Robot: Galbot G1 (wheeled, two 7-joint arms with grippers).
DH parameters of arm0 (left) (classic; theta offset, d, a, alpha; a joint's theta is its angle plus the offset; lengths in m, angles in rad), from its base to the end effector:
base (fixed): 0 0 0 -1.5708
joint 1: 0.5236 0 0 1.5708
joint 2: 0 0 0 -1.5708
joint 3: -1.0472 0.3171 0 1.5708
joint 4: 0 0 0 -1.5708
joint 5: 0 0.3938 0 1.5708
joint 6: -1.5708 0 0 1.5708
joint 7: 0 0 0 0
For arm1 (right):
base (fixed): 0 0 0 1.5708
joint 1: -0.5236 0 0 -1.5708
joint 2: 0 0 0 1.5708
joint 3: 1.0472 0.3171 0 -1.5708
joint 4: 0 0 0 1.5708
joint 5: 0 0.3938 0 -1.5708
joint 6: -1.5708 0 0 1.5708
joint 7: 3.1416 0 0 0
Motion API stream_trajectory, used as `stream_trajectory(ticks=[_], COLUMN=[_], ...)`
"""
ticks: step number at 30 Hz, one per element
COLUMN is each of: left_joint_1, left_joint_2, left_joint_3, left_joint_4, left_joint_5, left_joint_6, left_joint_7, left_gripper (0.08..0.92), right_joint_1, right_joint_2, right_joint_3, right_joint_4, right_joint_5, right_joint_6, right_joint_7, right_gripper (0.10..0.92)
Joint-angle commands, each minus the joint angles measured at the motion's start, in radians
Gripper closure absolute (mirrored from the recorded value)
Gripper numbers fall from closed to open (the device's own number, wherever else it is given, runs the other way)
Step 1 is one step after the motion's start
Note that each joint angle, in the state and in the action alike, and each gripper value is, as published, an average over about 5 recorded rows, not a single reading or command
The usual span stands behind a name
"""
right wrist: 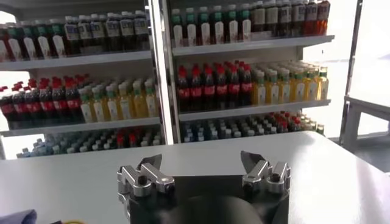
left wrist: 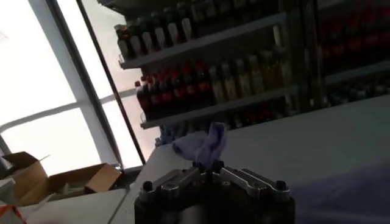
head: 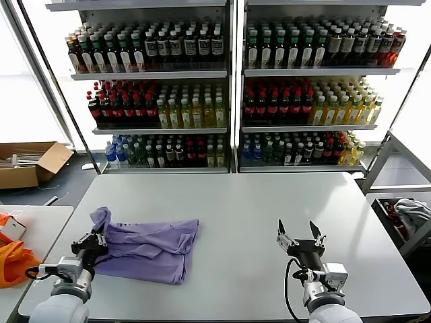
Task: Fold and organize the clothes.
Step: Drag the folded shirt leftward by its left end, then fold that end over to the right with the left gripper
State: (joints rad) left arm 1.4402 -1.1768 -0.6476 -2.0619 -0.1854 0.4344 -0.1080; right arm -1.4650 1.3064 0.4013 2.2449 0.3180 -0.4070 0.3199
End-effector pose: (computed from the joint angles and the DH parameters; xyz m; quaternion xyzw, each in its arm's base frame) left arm 0.2782 0.0901 -0.2288 0.0436 -0.9797 -0.1243 0.1513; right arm 0.2472 0.0176 -0.1958 -0.0086 -0.9936 -0.0293 0.1087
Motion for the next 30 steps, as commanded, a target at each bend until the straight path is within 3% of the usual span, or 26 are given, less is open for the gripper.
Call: stream_trajectory(ticks=[1,22,30], left_joint_1=[-0.053,-0.114,-0.087], left_joint_2=[-0.090,-0.102,-0.118], left_joint_3=[0.305,0.391,0.398], left_joint_4=[-0.050,0.129,0.131], left_joint_5=[0.035,0.082,0.082], left_joint_6=[0.064,0.032,-0.007], left_joint_7=[0.000,0.045,0.071], left_gripper=[0.894,0.894,0.886], right_joint_1=[-0.048,-0.133,-0.117], right_joint_2=[0.024,0.068,0.065], right_joint_3=[0.003,0.036,0.015], right_joint_4=[0.027,0.047,0.034], right_joint_5=[-0.035,-0.060,-0.061], right_joint_6=[0.004,0.044,0.042], right_joint_7=[-0.003,-0.007,-0.007], right_gripper=[0.203,0.203,0.203])
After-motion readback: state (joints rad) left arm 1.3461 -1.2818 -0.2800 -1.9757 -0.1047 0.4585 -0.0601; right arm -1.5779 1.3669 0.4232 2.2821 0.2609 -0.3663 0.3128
